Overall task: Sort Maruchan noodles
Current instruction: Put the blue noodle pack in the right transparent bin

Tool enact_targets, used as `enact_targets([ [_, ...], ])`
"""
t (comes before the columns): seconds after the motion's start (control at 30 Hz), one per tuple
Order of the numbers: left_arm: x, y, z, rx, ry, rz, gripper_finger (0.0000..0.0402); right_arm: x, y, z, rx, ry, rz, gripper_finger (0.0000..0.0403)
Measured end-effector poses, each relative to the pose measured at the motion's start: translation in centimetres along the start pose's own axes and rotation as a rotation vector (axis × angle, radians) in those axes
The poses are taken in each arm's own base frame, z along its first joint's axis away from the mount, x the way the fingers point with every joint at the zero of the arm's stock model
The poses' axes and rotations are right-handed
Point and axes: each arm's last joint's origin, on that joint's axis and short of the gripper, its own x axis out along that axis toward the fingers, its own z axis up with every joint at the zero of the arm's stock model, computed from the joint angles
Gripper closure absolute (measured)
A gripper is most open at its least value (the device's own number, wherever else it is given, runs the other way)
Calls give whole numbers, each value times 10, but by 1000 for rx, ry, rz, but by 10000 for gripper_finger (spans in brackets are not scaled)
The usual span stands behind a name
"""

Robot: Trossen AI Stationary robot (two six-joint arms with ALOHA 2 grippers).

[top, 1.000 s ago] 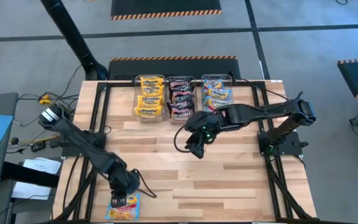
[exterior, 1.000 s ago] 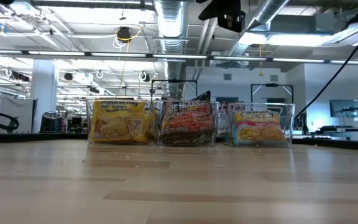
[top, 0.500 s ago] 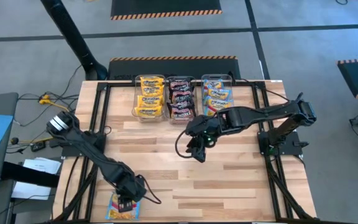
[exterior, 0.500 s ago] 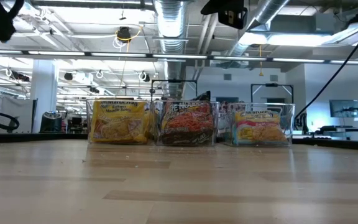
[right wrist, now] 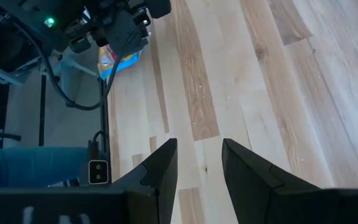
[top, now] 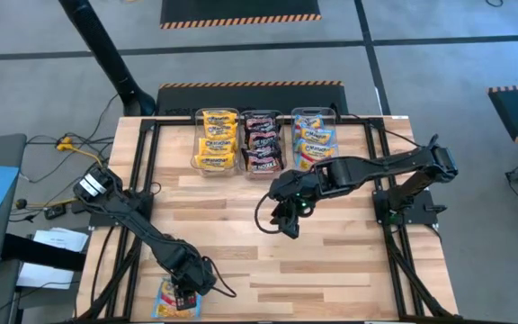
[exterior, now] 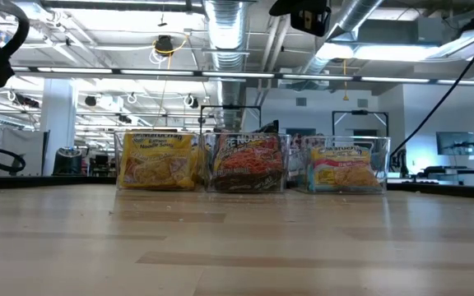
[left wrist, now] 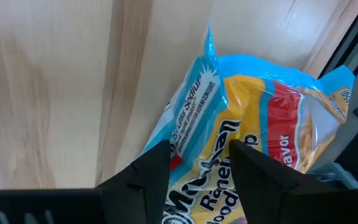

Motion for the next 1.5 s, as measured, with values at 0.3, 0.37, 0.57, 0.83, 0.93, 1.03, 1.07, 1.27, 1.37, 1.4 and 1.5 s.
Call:
enact_targets([
  [0.3, 0, 1, 0, 10, -13, 13, 325, 0, 0, 0, 1, 0, -2, 253],
  [0.37, 0, 1, 1, 28, -18, 16, 362, 0, 0, 0, 2, 0, -3, 253],
  [0.57, 0, 0, 1, 61, -20, 9, 400, 0, 0, 0, 28, 0, -3, 253],
  [0.83, -8, 4, 11, 68, -12, -56, 401, 0, -1, 1, 64, -1, -5, 253],
  [0.93, -18, 8, 21, 66, -53, -86, 401, -1, -1, 0, 66, -2, -4, 253],
  [1.03, -31, 12, 30, 72, -105, -125, 401, -6, 0, 1, 64, -11, 3, 257],
  [1.07, -36, 13, 33, 76, -125, -141, 401, -8, 0, 1, 64, -15, 5, 259],
  [1.27, -58, 18, 50, 87, -237, -240, 401, -31, 5, -1, 56, -41, 40, 272],
  [1.37, -65, 20, 55, 86, -265, -264, 401, -45, 12, -4, 59, -44, 94, 274],
  [1.4, -66, 21, 57, 86, -277, -276, 401, -50, 15, -6, 59, -33, 116, 274],
  [1.5, -69, 22, 62, 86, -303, -297, 401, -65, 26, -17, 46, 0, 169, 275],
])
